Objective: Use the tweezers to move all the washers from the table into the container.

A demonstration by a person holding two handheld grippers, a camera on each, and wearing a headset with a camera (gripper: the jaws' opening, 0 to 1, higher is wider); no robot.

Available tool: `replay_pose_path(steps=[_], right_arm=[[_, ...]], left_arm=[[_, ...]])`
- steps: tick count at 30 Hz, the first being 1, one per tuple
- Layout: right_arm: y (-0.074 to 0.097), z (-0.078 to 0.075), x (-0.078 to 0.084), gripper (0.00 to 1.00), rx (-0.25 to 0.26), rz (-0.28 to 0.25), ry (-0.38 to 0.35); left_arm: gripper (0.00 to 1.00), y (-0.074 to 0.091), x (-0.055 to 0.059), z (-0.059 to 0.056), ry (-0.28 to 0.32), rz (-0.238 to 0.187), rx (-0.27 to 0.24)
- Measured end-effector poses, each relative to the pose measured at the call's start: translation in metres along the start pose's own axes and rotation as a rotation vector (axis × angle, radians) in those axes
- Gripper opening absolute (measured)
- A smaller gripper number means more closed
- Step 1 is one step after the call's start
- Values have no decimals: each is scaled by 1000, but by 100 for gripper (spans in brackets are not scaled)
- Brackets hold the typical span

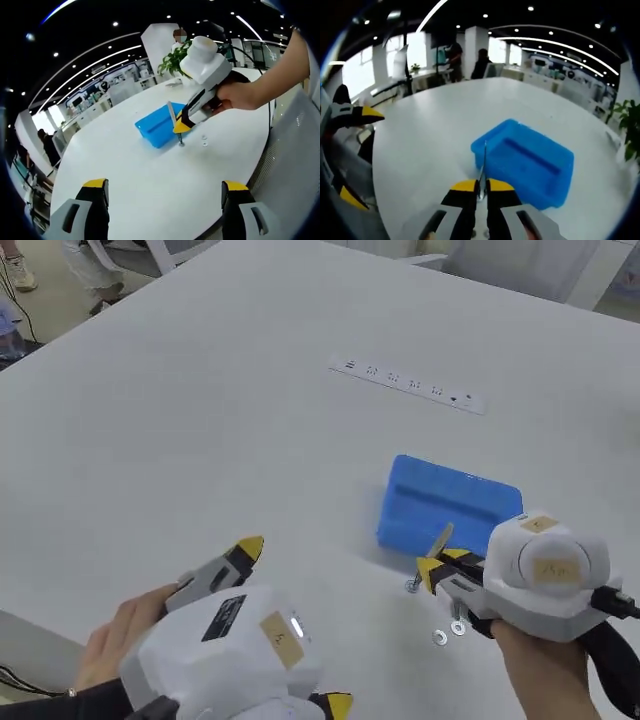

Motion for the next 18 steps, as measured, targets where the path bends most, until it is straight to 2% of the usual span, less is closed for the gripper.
replay_pose_path(steps=[5,7,10,12,14,15,18], right_arm=[[14,-8,-6,3,-12,-33,-63],[22,-12,-14,3,-5,-68,-92],[33,-19,-26,3,13,-97,-86],[39,-27,-40,3,27,-139,-101],[40,-31,-45,3,29,-155,-109],[40,-37,-52,3,48,-177,-113],[40,-41,-59,3,67,-188,-114]], left_arm=[[96,0,-1,0,9,-6,3],[96,1,-1,0,14,-5,5],[96,1,-2,0,20,-7,8],[96,1,-1,-1,23,-5,13],[95,1,-1,-1,21,-4,14],[95,1,-1,-1,21,-3,16],[95,1,-1,-2,18,0,17]])
Point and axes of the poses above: the centre of the closed fingertips' face, and the gripper's own axes: y roughly backward along the fingers, z roughly to its left, x roughly out of its underside, the point moved 2 cm from there along y, roughly backward along the fingers, and after that the axes turned 14 degrees about y, right-handed, at the moved point
